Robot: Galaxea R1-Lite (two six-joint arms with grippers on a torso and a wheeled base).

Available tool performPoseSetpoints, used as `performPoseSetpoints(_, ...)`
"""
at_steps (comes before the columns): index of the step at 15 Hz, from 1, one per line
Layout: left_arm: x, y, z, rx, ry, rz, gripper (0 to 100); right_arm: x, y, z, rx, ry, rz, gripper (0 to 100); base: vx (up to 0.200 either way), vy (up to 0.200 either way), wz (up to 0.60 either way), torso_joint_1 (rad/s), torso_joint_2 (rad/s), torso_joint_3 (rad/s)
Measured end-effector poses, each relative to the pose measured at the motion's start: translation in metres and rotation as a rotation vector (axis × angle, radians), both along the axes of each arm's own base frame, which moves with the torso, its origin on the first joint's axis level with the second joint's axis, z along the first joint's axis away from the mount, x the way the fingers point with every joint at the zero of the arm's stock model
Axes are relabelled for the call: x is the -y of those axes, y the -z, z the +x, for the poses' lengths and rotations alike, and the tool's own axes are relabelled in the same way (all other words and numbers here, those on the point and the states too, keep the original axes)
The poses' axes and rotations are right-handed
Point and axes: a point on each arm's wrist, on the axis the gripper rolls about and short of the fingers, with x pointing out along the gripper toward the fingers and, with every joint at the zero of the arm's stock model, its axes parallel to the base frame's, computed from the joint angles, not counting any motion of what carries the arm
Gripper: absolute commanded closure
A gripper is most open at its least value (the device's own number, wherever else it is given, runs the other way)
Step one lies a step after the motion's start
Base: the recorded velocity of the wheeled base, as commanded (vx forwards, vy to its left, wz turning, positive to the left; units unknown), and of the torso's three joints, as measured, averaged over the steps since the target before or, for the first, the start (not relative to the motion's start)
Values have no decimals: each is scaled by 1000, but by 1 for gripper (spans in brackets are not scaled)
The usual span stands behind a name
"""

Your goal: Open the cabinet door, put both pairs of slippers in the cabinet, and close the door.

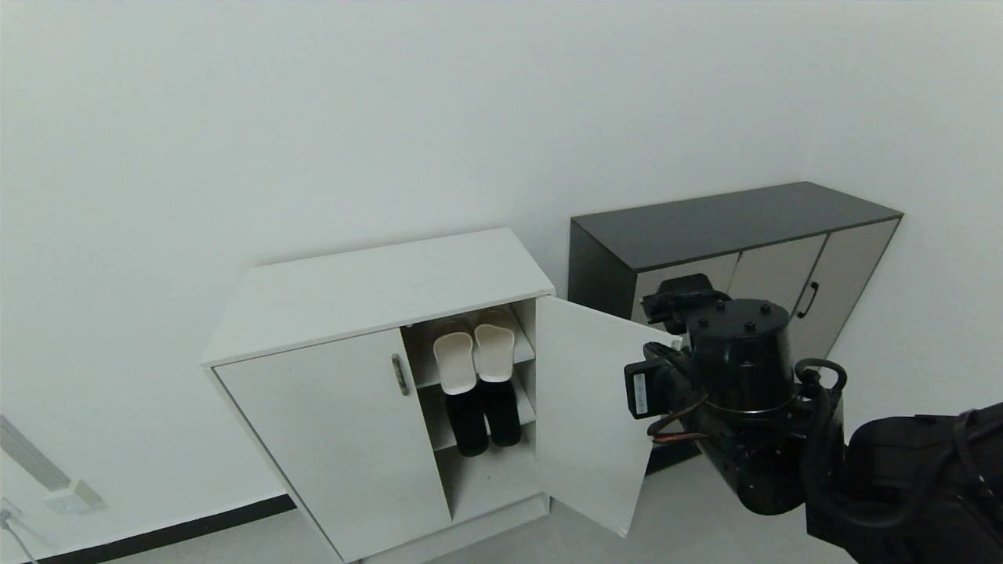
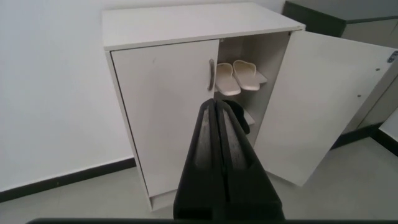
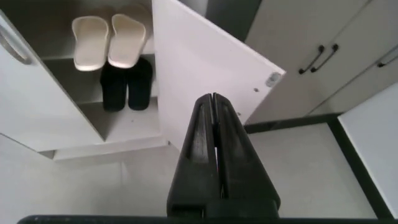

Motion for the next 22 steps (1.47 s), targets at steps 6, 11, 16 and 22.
performPoseSetpoints(6, 0, 0, 0, 0, 1, 1, 100, 27, -13, 70, -5, 69, 51, 100, 0, 0, 0, 0, 0, 0)
performPoseSetpoints(11, 0, 0, 0, 0, 1, 2, 100, 43, -12, 133, -69, 87, 124, 100, 0, 0, 0, 0, 0, 0)
performPoseSetpoints(16, 0, 0, 0, 0, 1, 1, 100, 55, 4, 173, -117, 104, 150, 100, 0, 0, 0, 0, 0, 0)
performPoseSetpoints(22, 0, 0, 0, 0, 1, 1, 100, 66, 33, 204, -143, 146, 142, 100, 0, 0, 0, 0, 0, 0)
